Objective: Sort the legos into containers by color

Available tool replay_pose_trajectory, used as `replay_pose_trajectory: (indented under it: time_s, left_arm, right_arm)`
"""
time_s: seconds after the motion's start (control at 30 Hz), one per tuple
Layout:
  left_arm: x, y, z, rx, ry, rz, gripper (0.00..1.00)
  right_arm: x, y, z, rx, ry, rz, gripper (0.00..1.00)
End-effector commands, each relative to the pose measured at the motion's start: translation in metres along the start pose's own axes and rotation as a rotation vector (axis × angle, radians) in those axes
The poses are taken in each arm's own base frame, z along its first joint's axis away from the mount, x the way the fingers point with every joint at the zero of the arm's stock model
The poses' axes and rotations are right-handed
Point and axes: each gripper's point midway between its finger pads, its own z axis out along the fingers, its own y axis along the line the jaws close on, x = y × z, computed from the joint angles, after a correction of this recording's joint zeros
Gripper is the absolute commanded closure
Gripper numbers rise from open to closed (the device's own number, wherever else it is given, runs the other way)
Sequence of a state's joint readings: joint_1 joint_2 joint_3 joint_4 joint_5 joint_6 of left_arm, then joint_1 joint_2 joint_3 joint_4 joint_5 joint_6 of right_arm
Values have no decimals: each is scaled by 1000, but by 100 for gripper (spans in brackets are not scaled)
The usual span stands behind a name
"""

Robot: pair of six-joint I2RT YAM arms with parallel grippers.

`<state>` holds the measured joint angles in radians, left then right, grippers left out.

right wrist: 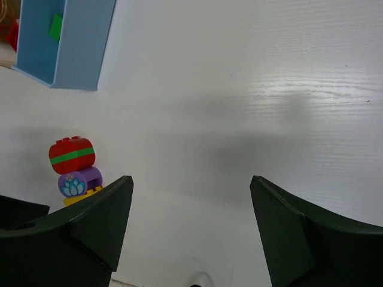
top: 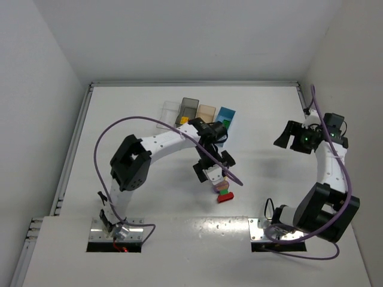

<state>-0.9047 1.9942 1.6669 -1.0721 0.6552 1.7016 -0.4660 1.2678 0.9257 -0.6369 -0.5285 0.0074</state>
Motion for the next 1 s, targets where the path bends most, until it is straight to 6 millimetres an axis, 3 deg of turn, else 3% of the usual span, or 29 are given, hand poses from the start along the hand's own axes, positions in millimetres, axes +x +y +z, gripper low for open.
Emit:
replay_pose_trajectory:
  time_s: [0.0,0.27,0.57,0.97]
  left_arm:
    - [-7,-11,9,130,-57,100,0]
    - [10,-18,28,201,-59,159,0]
    - [30,-3,41,202,-52,190,0]
    - [65,16,41,165,-26,184,0]
  right_arm:
    - [-7,4,-5,-27,-40,16,20]
    - [-10,-3,-6,-27,-48,52,20]
    - [-7,-10,-10,-33,-47,96,20]
    - [-2,-14,-12,-37,-44,118,20]
